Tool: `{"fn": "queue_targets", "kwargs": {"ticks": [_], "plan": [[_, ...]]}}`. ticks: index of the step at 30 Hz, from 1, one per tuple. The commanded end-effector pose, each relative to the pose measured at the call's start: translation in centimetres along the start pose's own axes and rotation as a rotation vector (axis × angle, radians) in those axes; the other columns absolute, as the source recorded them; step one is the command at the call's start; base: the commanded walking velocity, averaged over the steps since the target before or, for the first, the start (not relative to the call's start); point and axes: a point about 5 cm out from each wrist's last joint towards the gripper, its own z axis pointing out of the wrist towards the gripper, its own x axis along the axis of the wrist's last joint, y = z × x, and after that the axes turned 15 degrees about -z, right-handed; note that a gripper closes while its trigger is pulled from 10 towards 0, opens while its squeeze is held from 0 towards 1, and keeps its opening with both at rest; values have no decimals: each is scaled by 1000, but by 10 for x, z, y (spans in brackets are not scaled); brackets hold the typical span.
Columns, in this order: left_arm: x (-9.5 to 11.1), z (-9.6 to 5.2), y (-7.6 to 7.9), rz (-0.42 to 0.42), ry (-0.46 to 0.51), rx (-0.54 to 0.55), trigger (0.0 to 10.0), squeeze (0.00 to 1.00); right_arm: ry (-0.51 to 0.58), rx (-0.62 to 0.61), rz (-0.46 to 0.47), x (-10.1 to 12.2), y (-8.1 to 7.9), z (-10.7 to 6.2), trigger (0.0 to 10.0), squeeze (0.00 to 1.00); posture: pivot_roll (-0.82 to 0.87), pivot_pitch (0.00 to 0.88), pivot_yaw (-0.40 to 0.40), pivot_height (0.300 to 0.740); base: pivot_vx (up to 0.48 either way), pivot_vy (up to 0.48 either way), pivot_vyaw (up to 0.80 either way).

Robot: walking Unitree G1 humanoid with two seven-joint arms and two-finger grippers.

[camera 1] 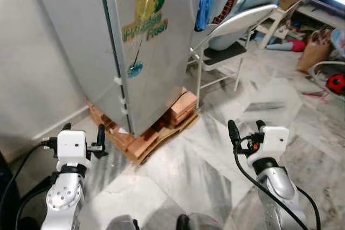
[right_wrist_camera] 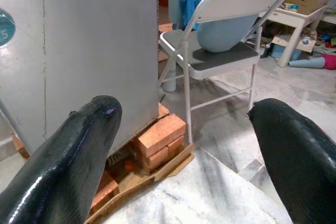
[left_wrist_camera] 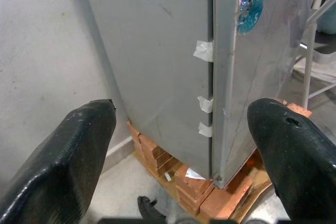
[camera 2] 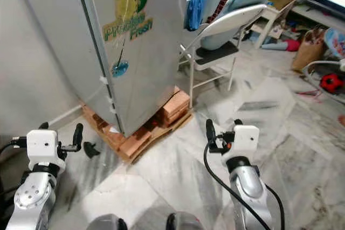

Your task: Restocking fridge

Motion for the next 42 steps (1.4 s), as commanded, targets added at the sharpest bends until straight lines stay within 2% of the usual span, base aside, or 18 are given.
{"fn": "queue_targets", "kwargs": {"ticks": [1,5,11,14,19,26,29,36,42], "plan": [[5,-1,1,-1,21,5,10000,0,7,18,-7,4,-3,4,10000,0,35,33,-90,740,0,454,-419],[6,-1,0,18,26,-5,10000,0,23,34,-9,9,-8,10,10000,0,44,36,-89,740,0,436,-800],[10,5,3,22,41,-27,10000,0,43,64,-13,13,-14,14,10000,0,54,36,-92,740,363,312,-613],[11,7,4,60,53,-35,10000,0,43,69,-15,14,-15,16,10000,0,58,35,-95,740,460,0,0],[14,11,9,29,57,-70,10000,0,45,68,-16,14,-16,18,10000,0,60,35,-93,740,480,0,0],[17,14,16,9,69,-111,10000,0,52,68,-15,15,-18,19,10000,0,61,39,-88,740,480,0,-721],[20,15,21,-22,85,-133,10000,0,50,65,-16,14,-16,19,10000,0,63,45,-92,740,0,0,-533],[17,12,18,-21,73,-113,10000,0,39,60,-25,13,-14,18,10000,0,55,56,-97,740,0,0,0],[18,11,19,-30,76,-106,10000,0,28,65,-30,11,-14,17,10000,0,55,60,-100,740,0,0,-715]]}}
